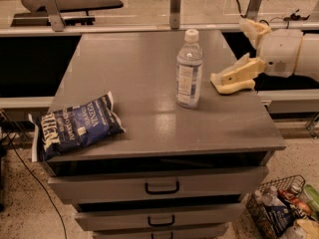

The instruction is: Place blue plastic bottle upright

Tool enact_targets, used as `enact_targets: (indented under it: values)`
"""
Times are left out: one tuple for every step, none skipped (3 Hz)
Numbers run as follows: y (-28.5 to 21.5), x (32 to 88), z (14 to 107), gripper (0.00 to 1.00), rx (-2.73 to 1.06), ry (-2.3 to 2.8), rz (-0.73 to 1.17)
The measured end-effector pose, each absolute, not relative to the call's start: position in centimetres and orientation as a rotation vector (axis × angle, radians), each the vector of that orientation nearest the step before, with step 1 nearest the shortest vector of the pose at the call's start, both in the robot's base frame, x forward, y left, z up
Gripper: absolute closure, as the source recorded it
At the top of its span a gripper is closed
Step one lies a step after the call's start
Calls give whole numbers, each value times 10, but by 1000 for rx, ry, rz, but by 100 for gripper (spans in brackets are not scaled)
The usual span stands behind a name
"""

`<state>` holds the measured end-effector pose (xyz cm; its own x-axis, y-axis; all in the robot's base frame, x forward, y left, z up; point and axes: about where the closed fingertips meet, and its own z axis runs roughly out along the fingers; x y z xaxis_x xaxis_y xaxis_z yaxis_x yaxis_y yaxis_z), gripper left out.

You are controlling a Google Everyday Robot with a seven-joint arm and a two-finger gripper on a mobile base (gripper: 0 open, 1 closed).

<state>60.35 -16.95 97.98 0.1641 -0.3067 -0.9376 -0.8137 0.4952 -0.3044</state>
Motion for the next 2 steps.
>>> enact_targets:
  values:
    - [-216, 587, 1000, 0, -1149, 1469, 409]
    - [-222, 576, 1000, 0, -1192, 1475, 427]
